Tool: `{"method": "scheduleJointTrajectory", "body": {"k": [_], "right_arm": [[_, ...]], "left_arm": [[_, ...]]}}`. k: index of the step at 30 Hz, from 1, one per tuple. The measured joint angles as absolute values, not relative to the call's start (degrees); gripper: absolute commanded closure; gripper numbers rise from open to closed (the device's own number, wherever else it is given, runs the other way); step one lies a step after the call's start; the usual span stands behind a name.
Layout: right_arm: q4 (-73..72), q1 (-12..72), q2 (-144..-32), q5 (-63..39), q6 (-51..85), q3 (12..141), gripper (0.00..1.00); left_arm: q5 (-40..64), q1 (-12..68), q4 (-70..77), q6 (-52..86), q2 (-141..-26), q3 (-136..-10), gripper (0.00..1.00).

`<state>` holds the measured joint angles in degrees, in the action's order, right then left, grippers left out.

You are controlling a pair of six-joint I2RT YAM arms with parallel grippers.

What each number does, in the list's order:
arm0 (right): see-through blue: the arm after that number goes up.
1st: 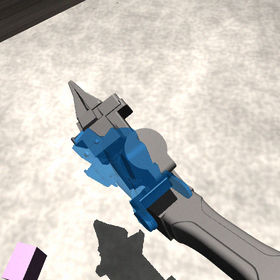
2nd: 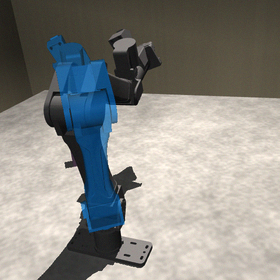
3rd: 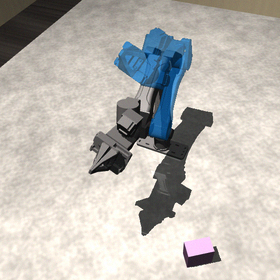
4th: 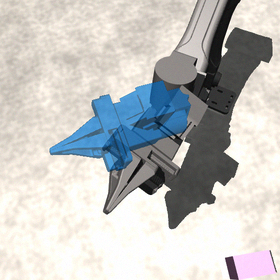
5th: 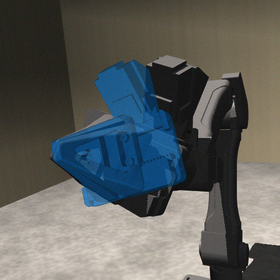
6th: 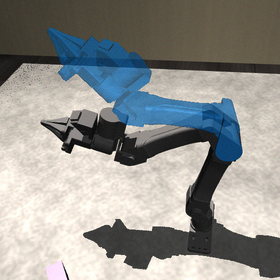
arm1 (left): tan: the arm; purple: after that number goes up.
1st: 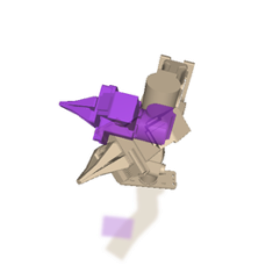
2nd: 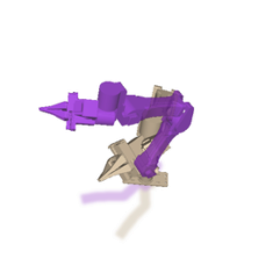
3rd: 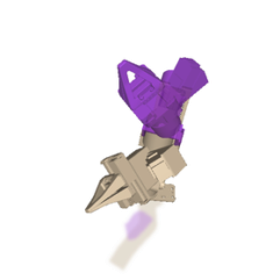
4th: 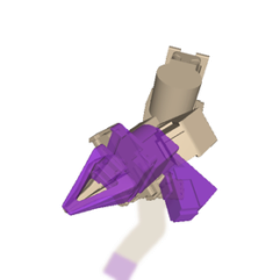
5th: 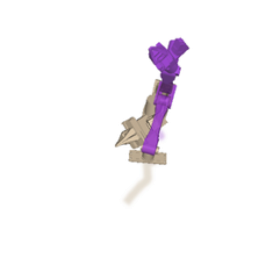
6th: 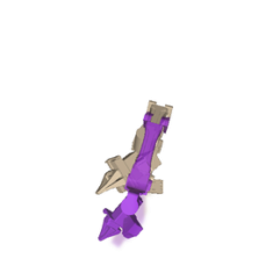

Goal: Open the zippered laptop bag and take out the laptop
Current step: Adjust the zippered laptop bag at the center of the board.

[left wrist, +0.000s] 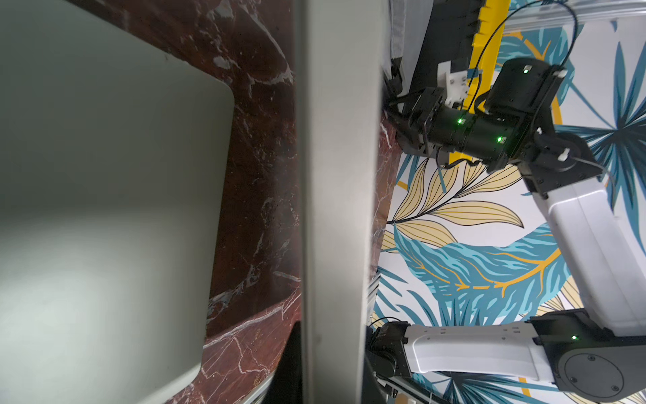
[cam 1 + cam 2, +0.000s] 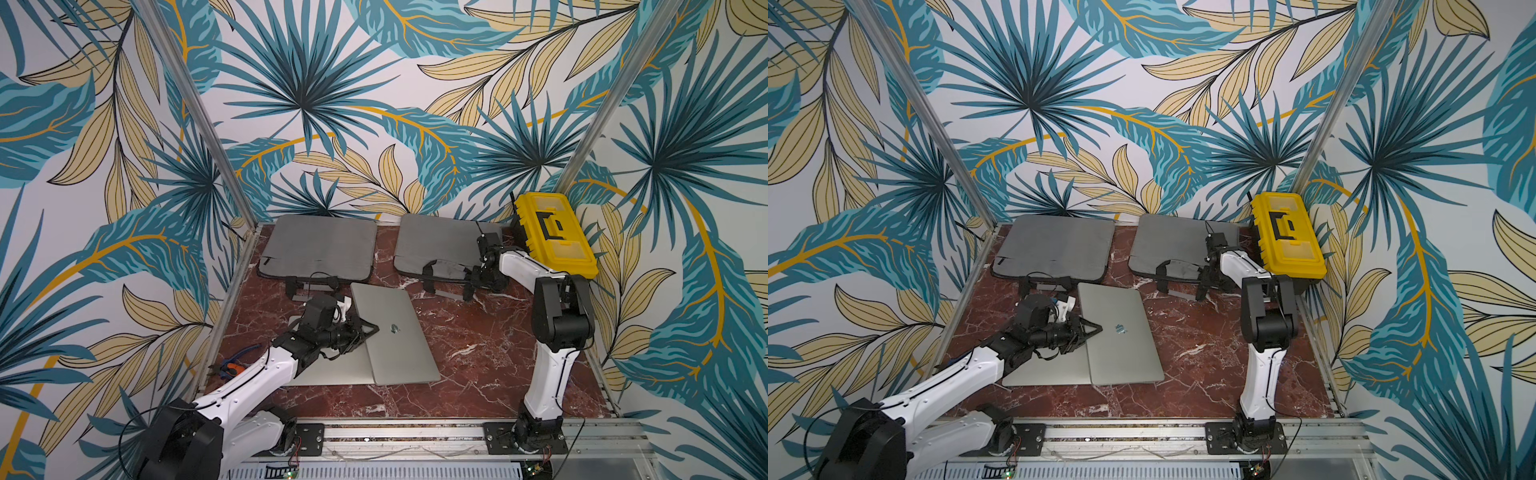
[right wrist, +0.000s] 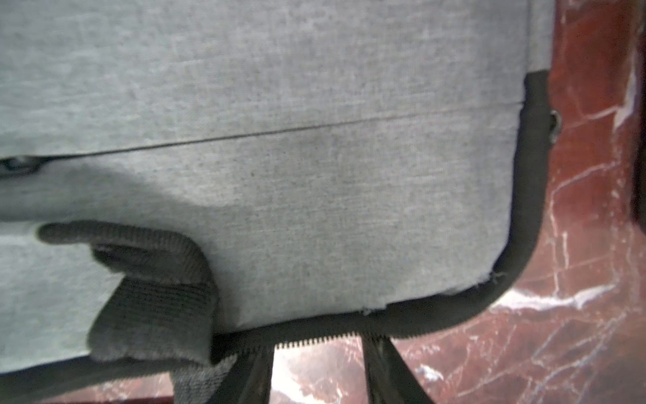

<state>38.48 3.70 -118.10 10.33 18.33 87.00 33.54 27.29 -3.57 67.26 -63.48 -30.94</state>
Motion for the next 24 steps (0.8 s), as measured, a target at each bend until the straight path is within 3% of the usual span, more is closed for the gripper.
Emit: {"method": "scheduleJointTrajectory", "body": {"k": [16,17,19,24], "right_arm": [[40.7,2.2,-122.0,9.0,15.4,94.7,0.37],[40.6,2.2,-121.7,8.5,15.4,94.3,0.33],[40.5,2.2,-120.7,7.3,15.6,93.0,0.01],[40.4,2.2,-115.7,5.3,16.1,89.2,0.0]], "left_arm": [[34.7,35.3,-2.2,63.8,-75.6,-40.2,1.0],[34.8,35.9,-2.1,63.9,-76.5,-40.6,1.0],[34.8,36.9,-1.4,63.9,-78.1,-41.1,1.0],[34.7,39.4,-0.8,63.8,-81.5,-42.1,1.0]]}}
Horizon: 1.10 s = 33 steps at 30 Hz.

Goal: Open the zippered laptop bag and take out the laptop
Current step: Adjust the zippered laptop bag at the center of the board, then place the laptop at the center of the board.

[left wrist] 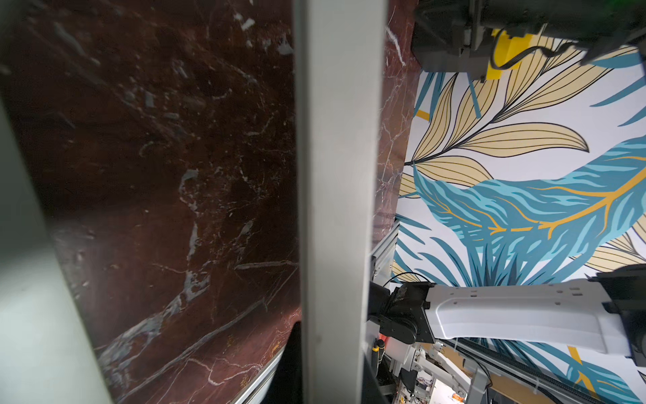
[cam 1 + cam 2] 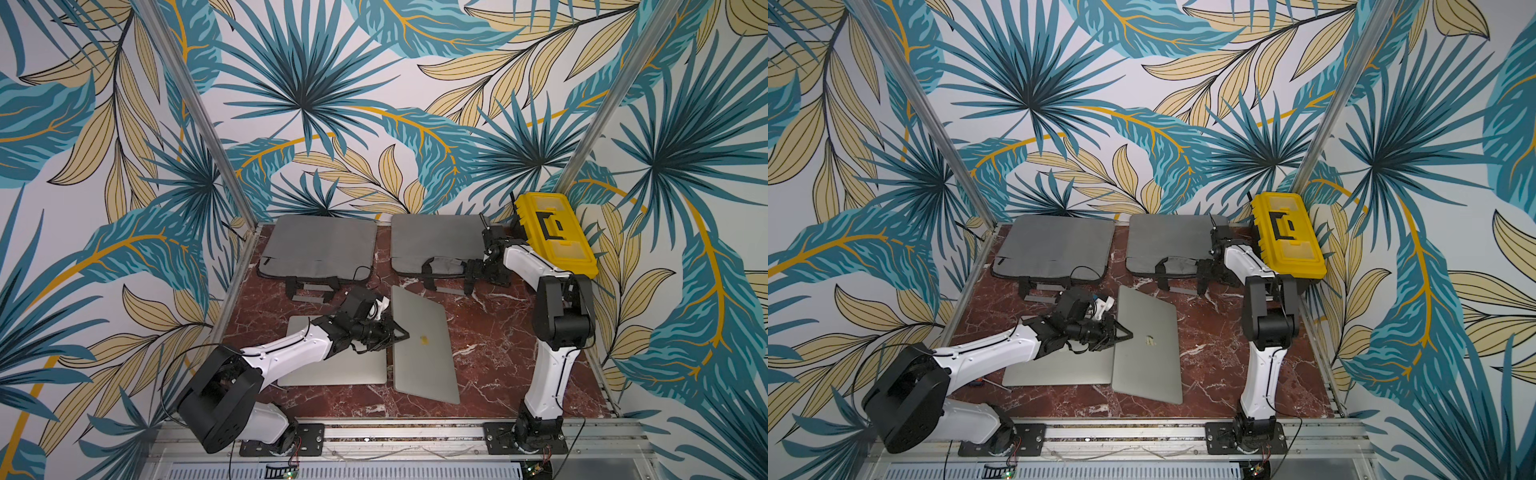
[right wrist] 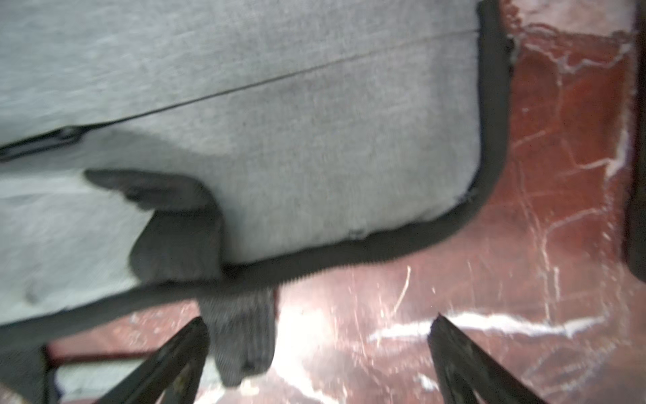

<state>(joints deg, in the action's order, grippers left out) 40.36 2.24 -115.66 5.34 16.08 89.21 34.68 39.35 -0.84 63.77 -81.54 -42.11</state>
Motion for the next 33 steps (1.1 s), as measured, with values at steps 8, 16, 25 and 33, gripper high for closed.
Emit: {"method": "scheduleJointTrajectory", "body": {"k": [8,16,25,33], "right_arm": [[38.8,2.2,-106.5,1.5,17.0,84.9,0.0],[36.9,2.2,-102.8,-2.5,18.3,80.2,0.0],[34.6,2.2,-98.1,-5.2,19.5,77.7,0.0],[33.5,2.2,-96.4,-5.9,19.9,76.4,0.0]], "left_arm": [[32.4,42.9,1.9,64.0,-84.8,-43.5,1.0],[31.9,45.2,5.2,64.6,-93.0,-49.2,0.98],[32.0,45.7,7.6,66.7,-96.6,-50.9,0.78],[32.0,45.7,7.5,69.1,-99.5,-50.9,0.71]]}}
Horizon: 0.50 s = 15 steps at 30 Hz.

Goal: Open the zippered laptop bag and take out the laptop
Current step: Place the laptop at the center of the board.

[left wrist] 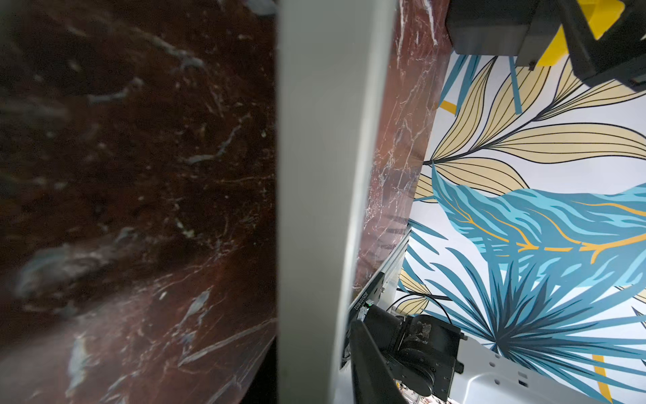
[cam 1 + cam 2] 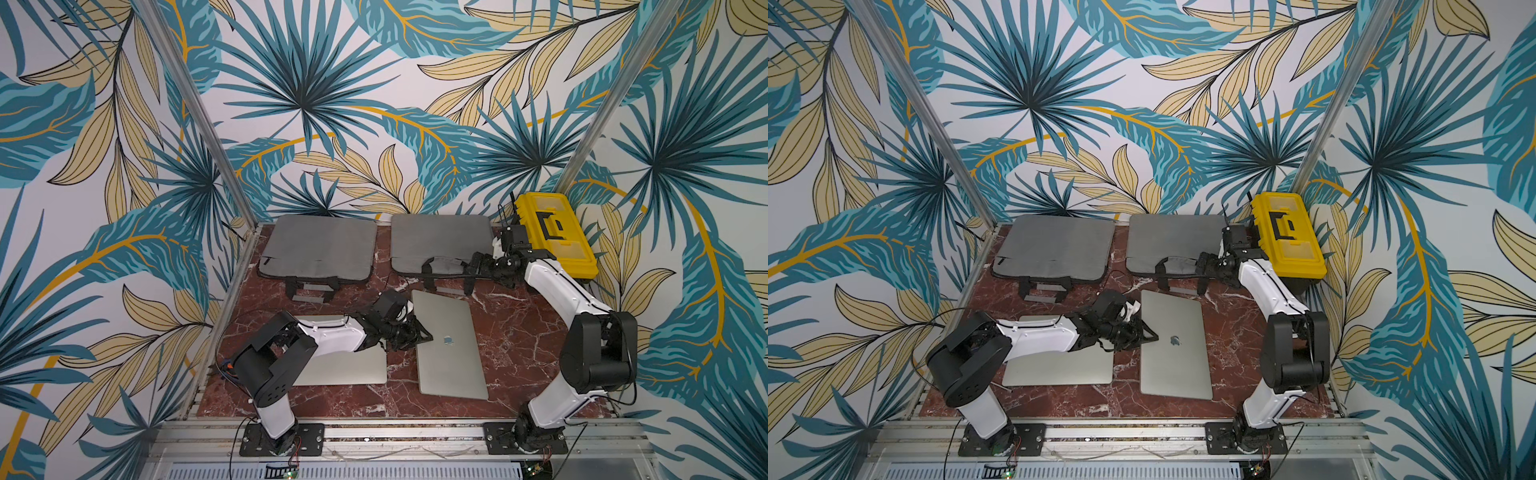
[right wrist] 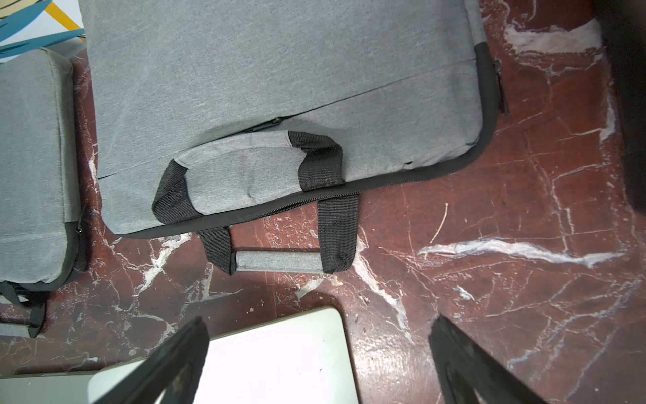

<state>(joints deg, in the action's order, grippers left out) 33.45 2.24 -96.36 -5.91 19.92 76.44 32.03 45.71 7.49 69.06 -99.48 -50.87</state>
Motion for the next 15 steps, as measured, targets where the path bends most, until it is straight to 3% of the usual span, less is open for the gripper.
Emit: {"method": "scheduleJointTrajectory", "body": {"k": [15], "right_arm": [[32.6,2.2,-93.6,-6.5,20.6,74.4,0.0]], "left_arm": [[32.3,44.8,8.0,71.7,-101.0,-50.9,0.66]]}}
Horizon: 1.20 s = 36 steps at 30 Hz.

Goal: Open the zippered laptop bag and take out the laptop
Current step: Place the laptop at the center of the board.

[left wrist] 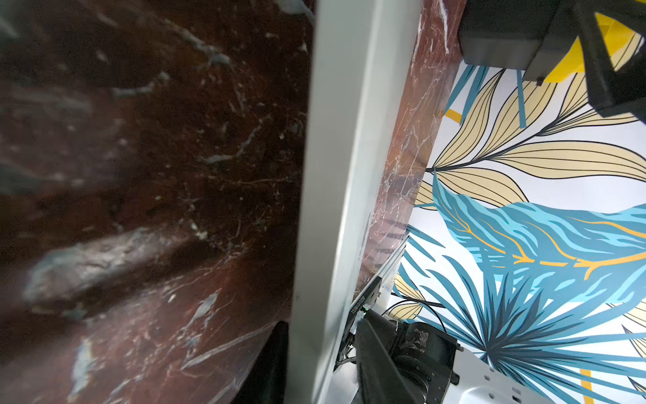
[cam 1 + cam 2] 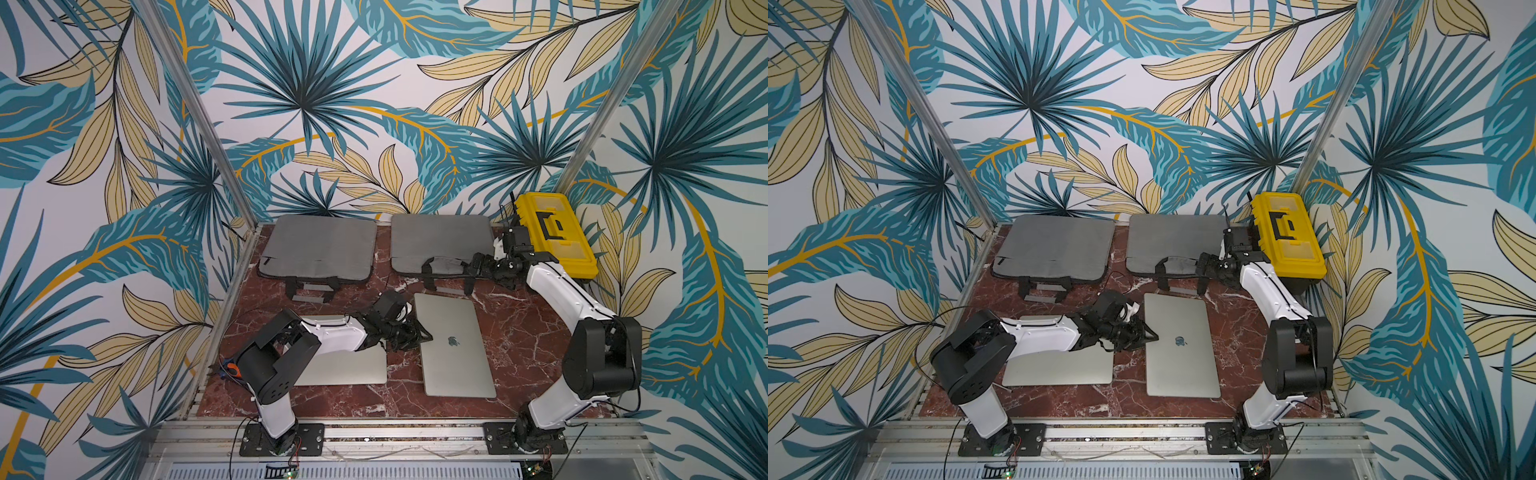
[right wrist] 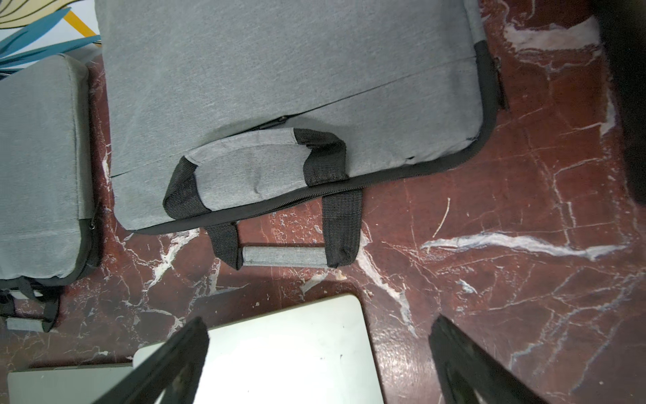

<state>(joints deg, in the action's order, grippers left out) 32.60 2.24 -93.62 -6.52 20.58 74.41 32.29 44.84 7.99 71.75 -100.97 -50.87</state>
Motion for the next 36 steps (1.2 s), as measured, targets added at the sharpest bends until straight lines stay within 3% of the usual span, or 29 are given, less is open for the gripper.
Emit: {"method": "scheduleJointTrajectory", "body": {"k": [17,23,32,36], "right_arm": [[31.5,2.2,-92.6,-6.5,20.8,72.8,0.0],[31.4,2.2,-91.4,-6.4,20.8,72.2,0.0],[31.6,2.2,-88.1,-5.1,20.8,71.7,0.0],[31.6,2.2,-86.2,-4.5,20.8,71.2,0.0]], "left_arm": [[33.4,43.9,9.7,74.6,-106.5,-50.9,0.66],[33.1,43.2,11.3,76.1,-106.1,-49.8,0.61],[31.2,40.6,13.7,77.7,-97.8,-45.3,0.56],[30.2,39.1,14.0,77.4,-91.5,-43.2,0.49]]}}
